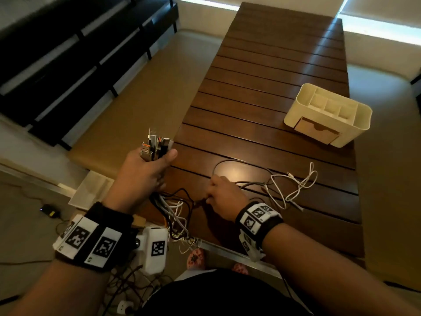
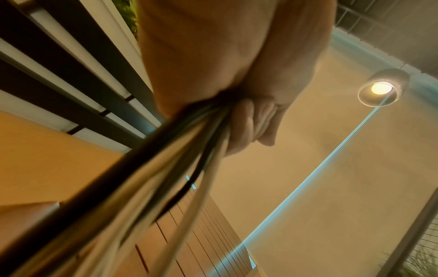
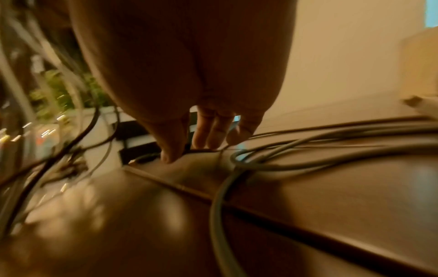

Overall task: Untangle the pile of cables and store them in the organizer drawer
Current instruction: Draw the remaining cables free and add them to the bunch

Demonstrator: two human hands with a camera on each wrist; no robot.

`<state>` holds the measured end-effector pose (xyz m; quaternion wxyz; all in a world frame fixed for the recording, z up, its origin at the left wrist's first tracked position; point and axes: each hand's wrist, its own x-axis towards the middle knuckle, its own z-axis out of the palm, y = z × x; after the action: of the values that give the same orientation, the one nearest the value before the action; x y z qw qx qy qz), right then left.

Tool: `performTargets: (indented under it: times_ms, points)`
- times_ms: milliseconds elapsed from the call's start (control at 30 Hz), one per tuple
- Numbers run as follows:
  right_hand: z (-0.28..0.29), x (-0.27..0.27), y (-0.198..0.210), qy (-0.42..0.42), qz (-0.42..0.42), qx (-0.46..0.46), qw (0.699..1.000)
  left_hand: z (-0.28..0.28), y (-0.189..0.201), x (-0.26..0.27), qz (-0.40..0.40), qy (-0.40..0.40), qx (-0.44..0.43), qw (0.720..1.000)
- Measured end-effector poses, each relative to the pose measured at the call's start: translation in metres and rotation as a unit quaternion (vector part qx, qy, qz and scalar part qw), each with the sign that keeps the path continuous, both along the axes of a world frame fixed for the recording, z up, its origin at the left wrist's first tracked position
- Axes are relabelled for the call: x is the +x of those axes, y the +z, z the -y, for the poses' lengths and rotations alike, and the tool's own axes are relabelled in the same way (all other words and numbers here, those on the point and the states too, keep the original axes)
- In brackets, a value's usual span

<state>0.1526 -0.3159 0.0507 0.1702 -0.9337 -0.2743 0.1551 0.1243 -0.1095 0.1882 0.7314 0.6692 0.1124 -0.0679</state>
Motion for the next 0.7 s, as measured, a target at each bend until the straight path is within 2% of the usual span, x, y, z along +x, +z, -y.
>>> performTargets:
  times_ms: [67, 167, 233, 300, 400, 567, 700]
  points:
    - [0.011, 0.006, 0.015, -0.133, -0.015, 0.095, 0.986, 0.007, -0.002, 0.004, 0.019, 0.018, -0.015, 1.0]
    - [0.023, 0.013, 0.053, -0.284, -0.063, 0.269, 0.918, 0.025, -0.009, 0.014, 0.031, 0.034, -0.027, 0.999]
    - [0.025, 0.011, 0.081, -0.307, -0.094, 0.372, 0.871, 0.041, -0.013, 0.021, 0.03, 0.035, -0.025, 0.999]
    - [0.025, 0.008, 0.104, -0.299, -0.094, 0.428, 0.848, 0.056, -0.015, 0.025, 0.032, 0.034, -0.008, 0.999]
    - [0.027, 0.003, 0.123, -0.289, -0.095, 0.446, 0.842, 0.073, -0.018, 0.029, 0.043, 0.027, 0.018, 0.999]
    - [0.03, -0.002, 0.125, -0.276, -0.119, 0.44, 0.846, 0.086, -0.02, 0.027, 0.074, -0.029, -0.044, 0.996]
    - [0.029, -0.003, 0.126, -0.262, -0.119, 0.434, 0.854, 0.086, -0.019, 0.025, 0.083, -0.056, -0.028, 0.995]
